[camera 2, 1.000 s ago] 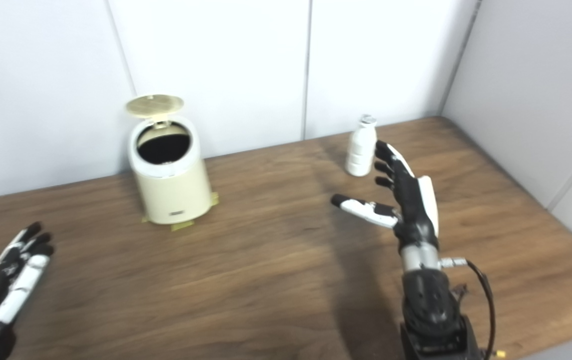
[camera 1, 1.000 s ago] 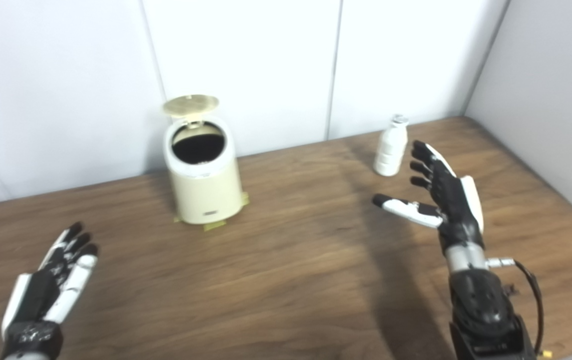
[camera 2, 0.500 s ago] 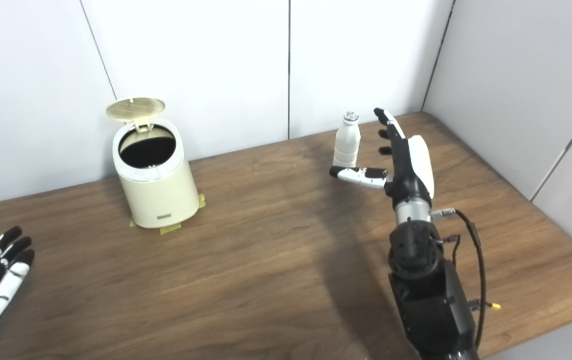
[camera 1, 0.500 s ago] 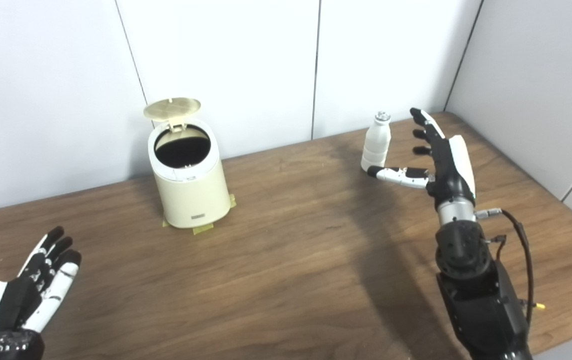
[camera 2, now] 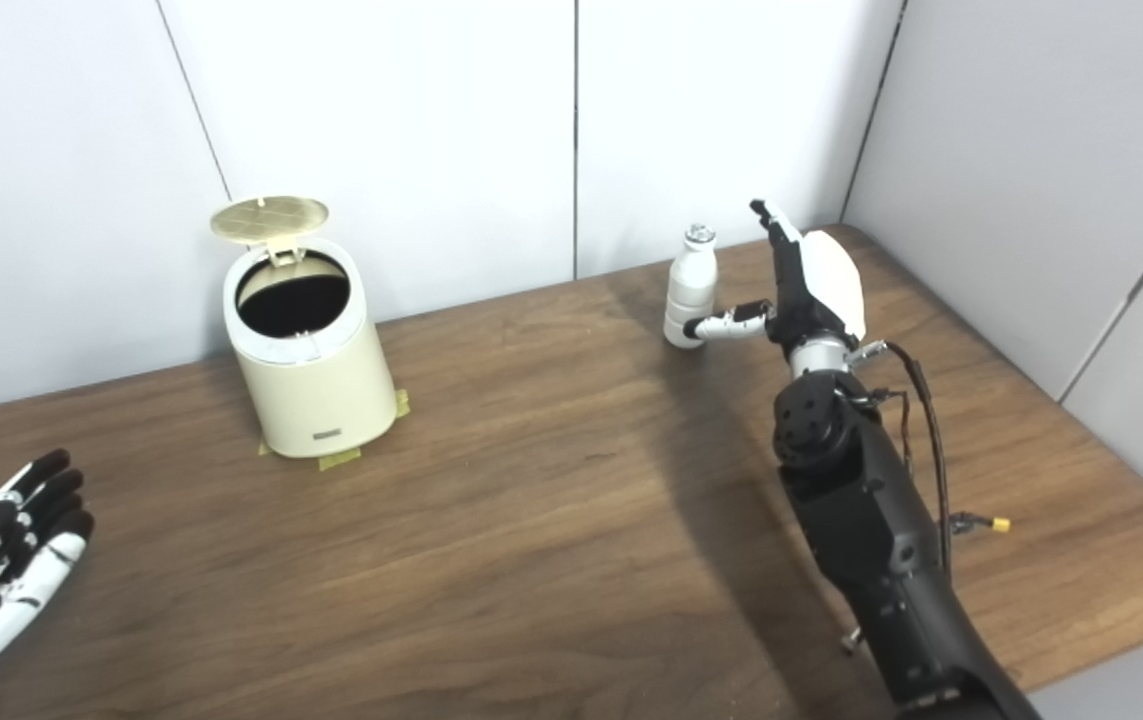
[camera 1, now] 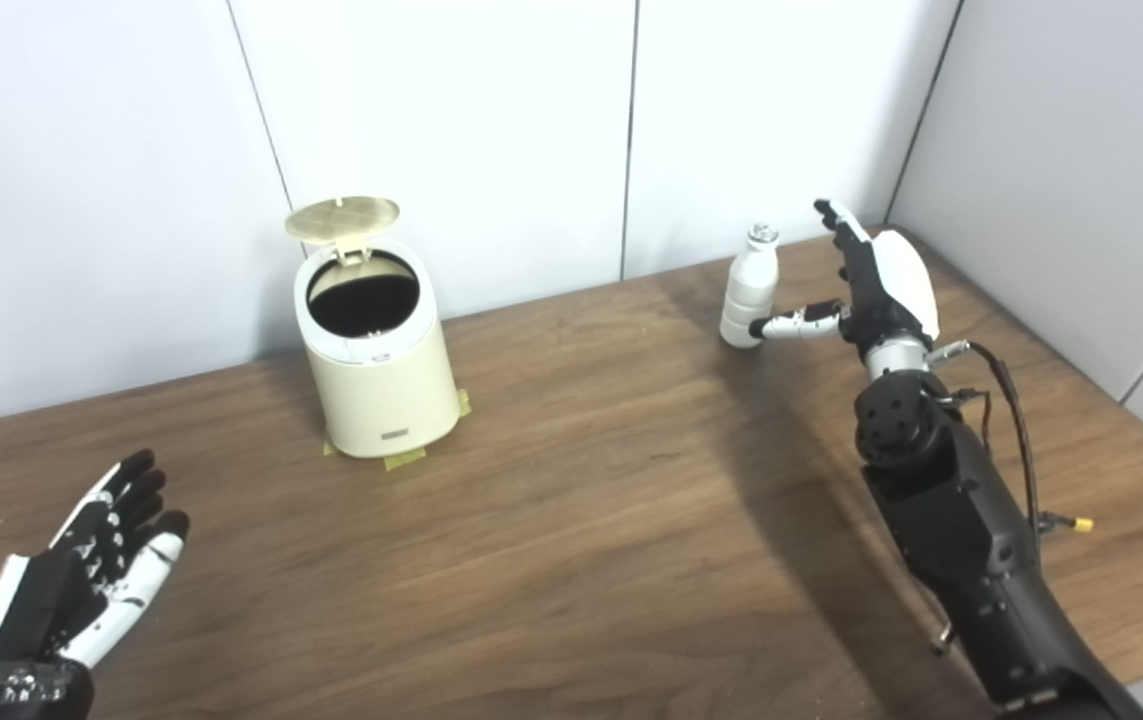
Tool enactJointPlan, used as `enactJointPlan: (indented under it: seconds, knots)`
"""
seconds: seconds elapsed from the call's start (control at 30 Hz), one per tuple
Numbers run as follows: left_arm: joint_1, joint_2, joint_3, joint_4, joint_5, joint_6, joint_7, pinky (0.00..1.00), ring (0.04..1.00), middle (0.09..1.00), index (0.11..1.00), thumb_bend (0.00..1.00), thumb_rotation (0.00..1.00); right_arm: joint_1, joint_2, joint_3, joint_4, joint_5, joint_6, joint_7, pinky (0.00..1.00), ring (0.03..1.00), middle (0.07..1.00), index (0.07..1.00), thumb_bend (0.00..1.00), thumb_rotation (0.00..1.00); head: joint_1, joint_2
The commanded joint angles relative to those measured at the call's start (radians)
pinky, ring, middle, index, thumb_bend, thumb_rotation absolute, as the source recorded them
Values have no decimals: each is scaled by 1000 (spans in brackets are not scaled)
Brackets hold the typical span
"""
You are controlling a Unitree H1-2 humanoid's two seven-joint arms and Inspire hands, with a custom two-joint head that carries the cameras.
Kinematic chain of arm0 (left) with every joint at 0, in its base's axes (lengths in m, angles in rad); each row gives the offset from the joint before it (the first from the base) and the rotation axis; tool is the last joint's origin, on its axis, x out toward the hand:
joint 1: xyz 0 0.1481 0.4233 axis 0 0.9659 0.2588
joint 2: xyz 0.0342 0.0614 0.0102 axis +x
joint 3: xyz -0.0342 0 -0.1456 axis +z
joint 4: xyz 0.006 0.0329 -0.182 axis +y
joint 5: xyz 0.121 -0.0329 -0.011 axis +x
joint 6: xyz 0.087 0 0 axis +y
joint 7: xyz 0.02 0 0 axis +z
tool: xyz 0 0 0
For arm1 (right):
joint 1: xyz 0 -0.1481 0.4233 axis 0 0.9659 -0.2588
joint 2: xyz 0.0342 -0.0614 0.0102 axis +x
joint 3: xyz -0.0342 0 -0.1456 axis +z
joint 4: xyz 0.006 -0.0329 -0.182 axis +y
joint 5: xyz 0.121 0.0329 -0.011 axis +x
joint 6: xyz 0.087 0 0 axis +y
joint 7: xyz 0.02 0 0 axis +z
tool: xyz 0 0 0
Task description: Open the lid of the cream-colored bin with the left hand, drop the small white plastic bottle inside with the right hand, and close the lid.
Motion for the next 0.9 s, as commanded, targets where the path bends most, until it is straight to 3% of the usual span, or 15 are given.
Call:
enactJointPlan:
  seconds: [0.0, 0.3, 0.63, 0.87]
  knots:
    - [-31, 23, -1, -40, 11, -1, -7, 949, 931, 926, 956, 340, 380, -64, -49, 6, 3, -12, -43, -2, 717, 859, 890, 909, 901, 79, -2, 1]
    - [-39, 32, -1, -40, 29, -1, -22, 922, 917, 918, 952, 336, 357, -143, -76, 46, 174, 21, -80, 15, 738, 871, 893, 890, 888, 53, -2, 4]
    - [-50, 31, 2, -41, 49, -1, -48, 911, 915, 922, 955, 310, 290, -200, -48, 82, 255, 42, -84, 19, 641, 802, 861, 877, 878, 53, 0, 15]
    - [-54, 21, 10, -45, 68, -1, -66, 899, 906, 915, 948, 296, 272, -216, -31, 99, 303, 51, -120, 1, 648, 799, 853, 867, 869, 58, 3, 24]
